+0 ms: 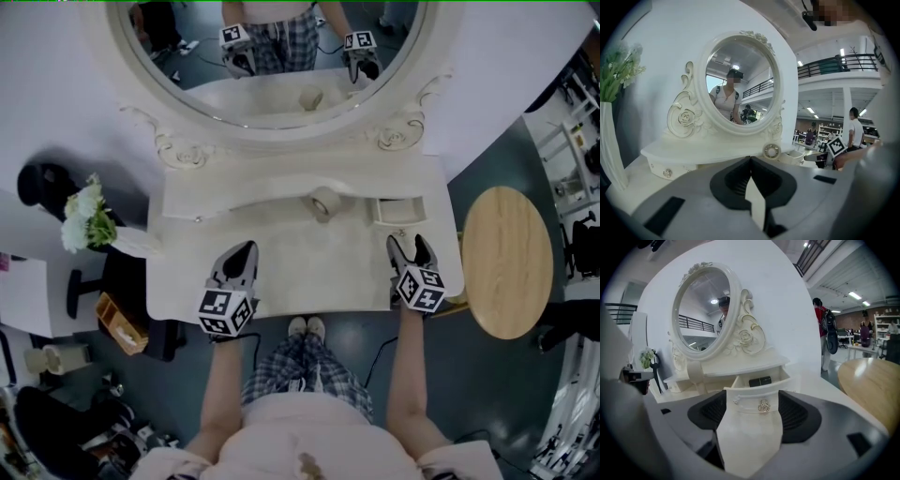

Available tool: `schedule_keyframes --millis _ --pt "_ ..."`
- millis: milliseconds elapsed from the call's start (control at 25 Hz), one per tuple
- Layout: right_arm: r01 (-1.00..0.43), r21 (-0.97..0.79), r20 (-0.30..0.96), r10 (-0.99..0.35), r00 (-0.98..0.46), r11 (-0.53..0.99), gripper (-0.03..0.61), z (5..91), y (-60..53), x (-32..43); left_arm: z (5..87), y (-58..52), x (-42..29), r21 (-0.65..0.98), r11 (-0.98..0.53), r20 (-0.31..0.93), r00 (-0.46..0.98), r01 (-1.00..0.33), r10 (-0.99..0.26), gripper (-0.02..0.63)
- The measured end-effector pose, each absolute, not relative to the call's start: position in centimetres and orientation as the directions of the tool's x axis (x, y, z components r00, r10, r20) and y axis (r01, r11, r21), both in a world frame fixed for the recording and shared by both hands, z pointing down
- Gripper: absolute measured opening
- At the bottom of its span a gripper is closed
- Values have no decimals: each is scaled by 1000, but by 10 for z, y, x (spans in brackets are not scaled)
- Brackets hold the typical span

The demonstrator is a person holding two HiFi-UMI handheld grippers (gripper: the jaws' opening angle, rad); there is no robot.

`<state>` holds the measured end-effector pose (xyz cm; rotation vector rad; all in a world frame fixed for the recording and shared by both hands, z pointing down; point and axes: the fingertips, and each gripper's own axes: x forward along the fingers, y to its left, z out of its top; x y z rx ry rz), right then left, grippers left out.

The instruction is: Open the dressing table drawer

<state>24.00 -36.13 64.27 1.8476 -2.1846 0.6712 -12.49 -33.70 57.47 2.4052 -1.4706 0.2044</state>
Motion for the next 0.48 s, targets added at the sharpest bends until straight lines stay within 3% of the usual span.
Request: schedule_keyframes --millis 320,480 --pt "-974 -144 301 -931 -209 173 339 566 -350 233 541 -334 -137 175 -417 218 448 -892 -867 26" --pt "-970 -162 221 -952 -214 181 299 528 -342 230 527 -331 -149 166 -402 191 430 -900 -883 28"
